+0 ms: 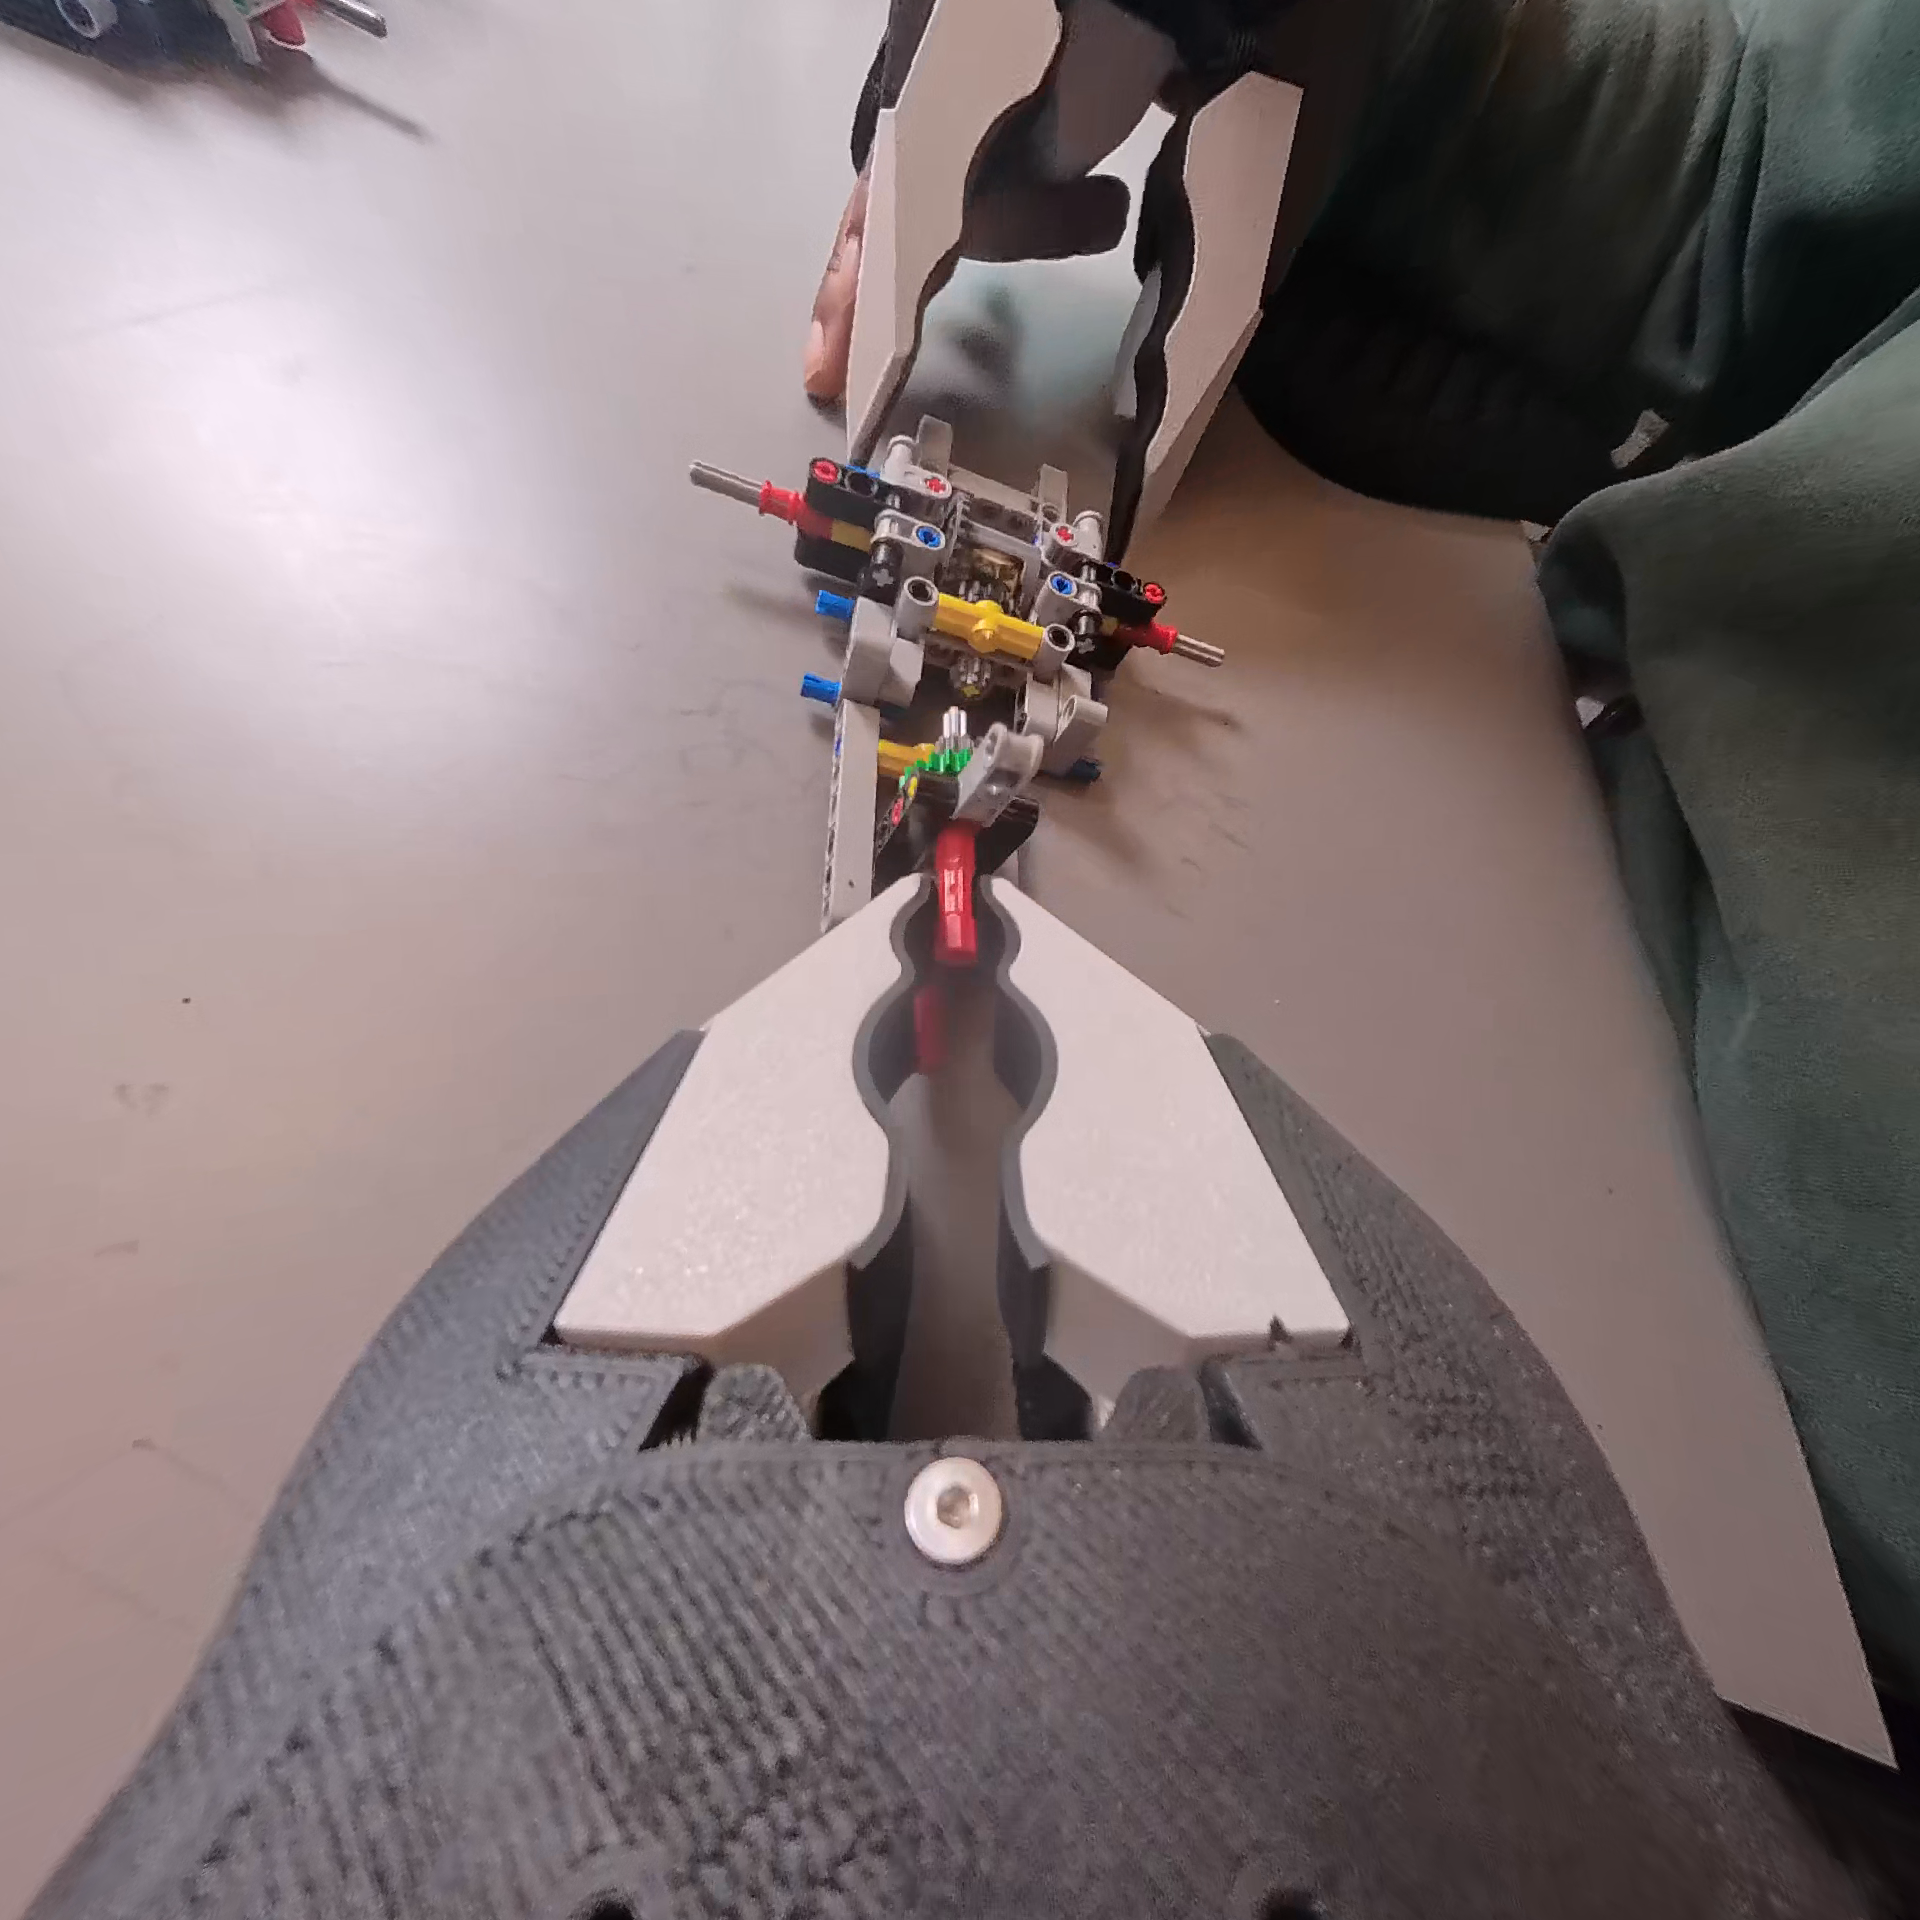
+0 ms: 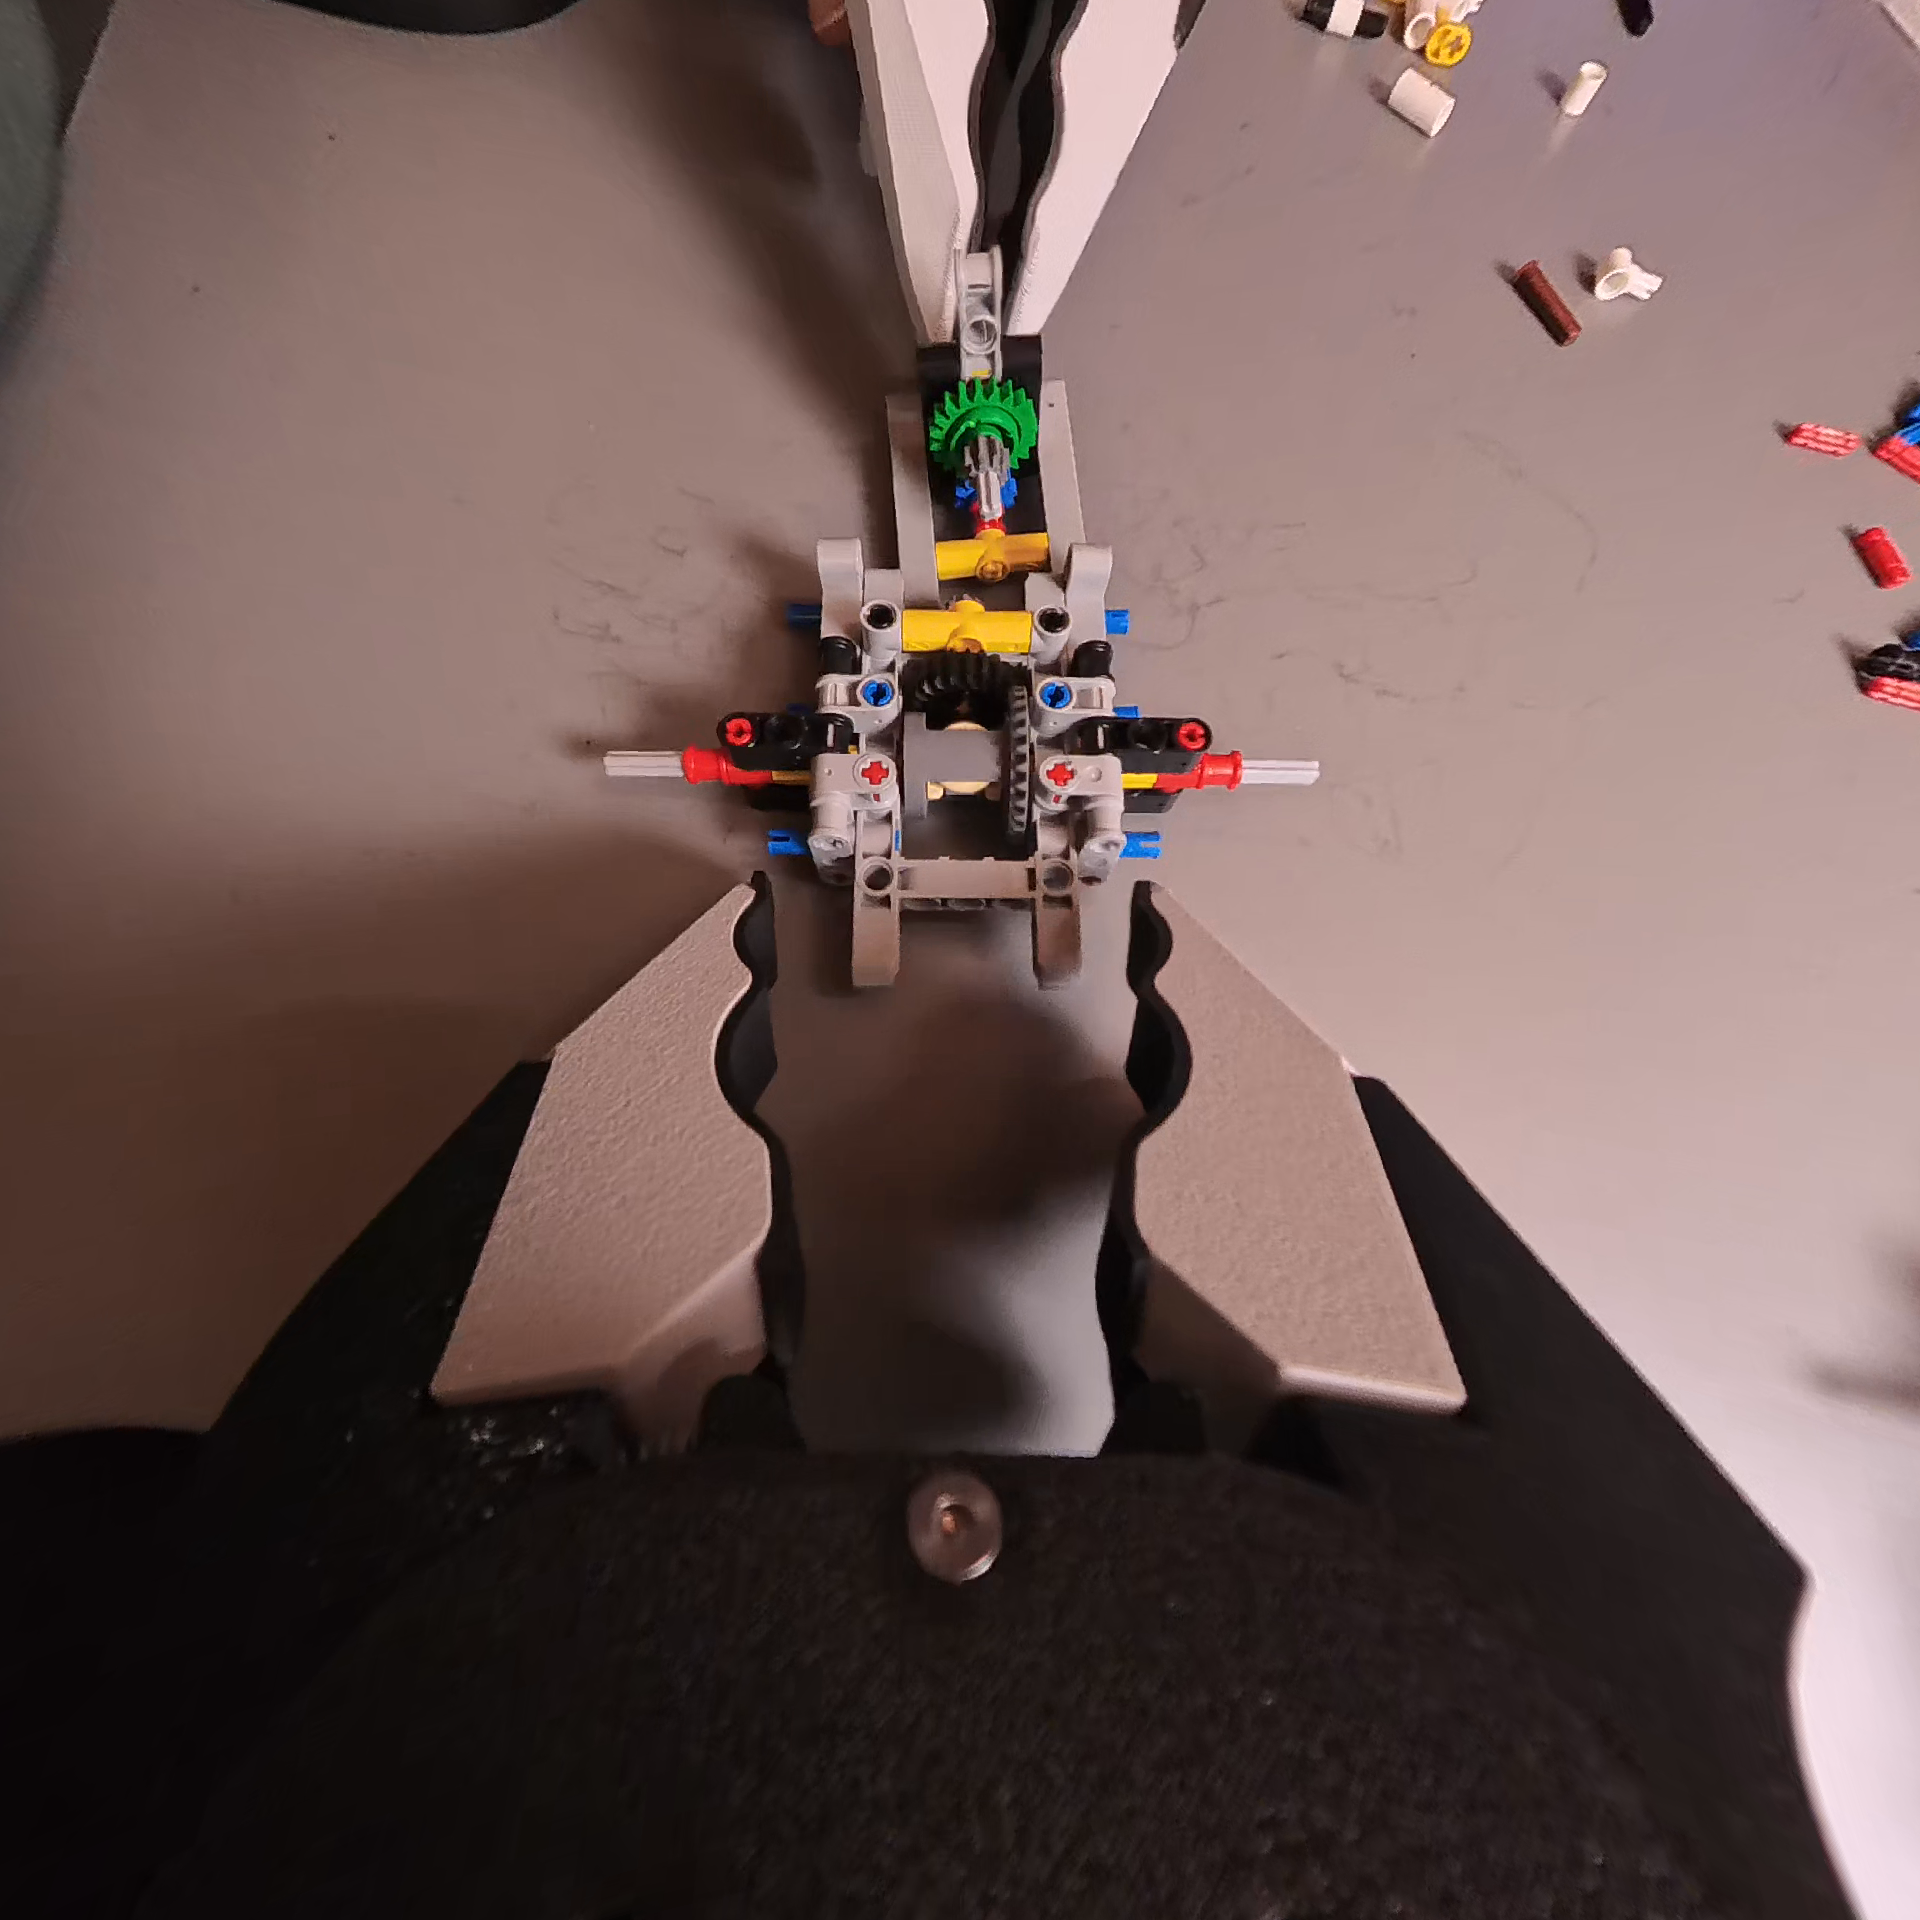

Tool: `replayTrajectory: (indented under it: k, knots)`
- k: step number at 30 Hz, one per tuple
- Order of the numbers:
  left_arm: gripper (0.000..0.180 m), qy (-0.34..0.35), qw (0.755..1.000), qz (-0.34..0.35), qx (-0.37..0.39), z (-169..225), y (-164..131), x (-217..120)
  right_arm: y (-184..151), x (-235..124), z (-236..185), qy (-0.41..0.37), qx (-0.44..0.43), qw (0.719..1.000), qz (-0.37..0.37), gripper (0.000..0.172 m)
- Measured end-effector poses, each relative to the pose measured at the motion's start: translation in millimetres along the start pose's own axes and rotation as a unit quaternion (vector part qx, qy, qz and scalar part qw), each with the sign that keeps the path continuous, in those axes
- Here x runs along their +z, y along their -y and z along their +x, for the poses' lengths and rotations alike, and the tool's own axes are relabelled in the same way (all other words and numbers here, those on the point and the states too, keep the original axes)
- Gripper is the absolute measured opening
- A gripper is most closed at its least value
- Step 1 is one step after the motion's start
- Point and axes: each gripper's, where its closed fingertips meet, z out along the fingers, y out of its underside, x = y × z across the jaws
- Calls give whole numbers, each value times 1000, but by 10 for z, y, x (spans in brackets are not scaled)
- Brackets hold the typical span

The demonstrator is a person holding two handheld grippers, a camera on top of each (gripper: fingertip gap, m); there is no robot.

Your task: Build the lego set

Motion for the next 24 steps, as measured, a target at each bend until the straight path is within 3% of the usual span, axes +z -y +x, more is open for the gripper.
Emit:
replayTrajectory:
  k: [4, 13, 24]
  knots:
    - [6, 25, 999, -8, 29, -22, -14, 9, -22, 19, -5, -8, -8, 1000, -16, 66]
    - [19, 43, 997, -8, 66, -18, 11, -21, -21, 32, -9, -16, -21, 999, -23, 44]
    - [6, 56, 994, -26, 87, -37, -33, -48, -23, 31, 4, -18, -19, 999, -21, 44]
